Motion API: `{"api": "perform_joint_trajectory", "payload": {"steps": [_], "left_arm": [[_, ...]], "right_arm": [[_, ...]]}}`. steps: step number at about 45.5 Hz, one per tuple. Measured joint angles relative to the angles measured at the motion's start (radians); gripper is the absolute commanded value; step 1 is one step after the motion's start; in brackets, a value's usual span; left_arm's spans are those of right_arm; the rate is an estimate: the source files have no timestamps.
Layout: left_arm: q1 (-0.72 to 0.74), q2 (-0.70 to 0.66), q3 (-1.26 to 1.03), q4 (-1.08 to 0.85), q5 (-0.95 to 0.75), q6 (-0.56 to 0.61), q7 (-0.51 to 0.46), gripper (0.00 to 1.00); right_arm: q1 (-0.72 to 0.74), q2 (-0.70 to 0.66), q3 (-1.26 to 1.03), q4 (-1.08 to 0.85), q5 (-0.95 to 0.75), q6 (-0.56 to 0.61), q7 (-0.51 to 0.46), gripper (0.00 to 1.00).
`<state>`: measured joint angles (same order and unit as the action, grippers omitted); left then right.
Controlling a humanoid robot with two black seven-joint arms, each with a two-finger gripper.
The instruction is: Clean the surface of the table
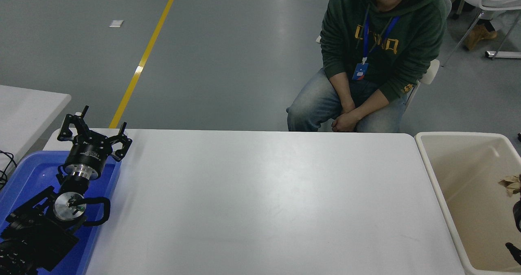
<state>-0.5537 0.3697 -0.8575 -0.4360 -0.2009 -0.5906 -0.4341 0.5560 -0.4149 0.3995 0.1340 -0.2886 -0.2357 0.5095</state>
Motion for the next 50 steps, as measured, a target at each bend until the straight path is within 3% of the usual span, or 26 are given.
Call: {"api": "perform_joint_trajectory", "payload": {"steps": [3,5,6,39,50], "left_arm": [[0.0,0.0,0.0,0.0,0.0,0.0,0.0,1.0],[0.0,0.0,0.0,0.0,0.0,0.0,0.0,1.0],[0.0,0.0,0.0,0.0,0.0,0.0,0.0,1.0],[0.0,0.0,0.0,0.0,0.0,0.0,0.0,1.0],[0.0,0.0,0.0,0.0,0.0,0.0,0.0,1.0]], "right_arm": [[0.01,0.012,-0.006,-0.013,0.002,-0.003,0.0,0.46],[0.016,0.02,-0.009,-0.021,0.004,-0.007,0.0,0.93],[0.017,0.022,-0.01,-0.023,0.005,-0.008,0.0,1.0],[0.028,0.044,-0.026,-0.064,0.028,-0.026,0.003,1.0],[0.037,0.024,-0.025,-0.069,0.103,0.014,-0.001,1.0]]}}
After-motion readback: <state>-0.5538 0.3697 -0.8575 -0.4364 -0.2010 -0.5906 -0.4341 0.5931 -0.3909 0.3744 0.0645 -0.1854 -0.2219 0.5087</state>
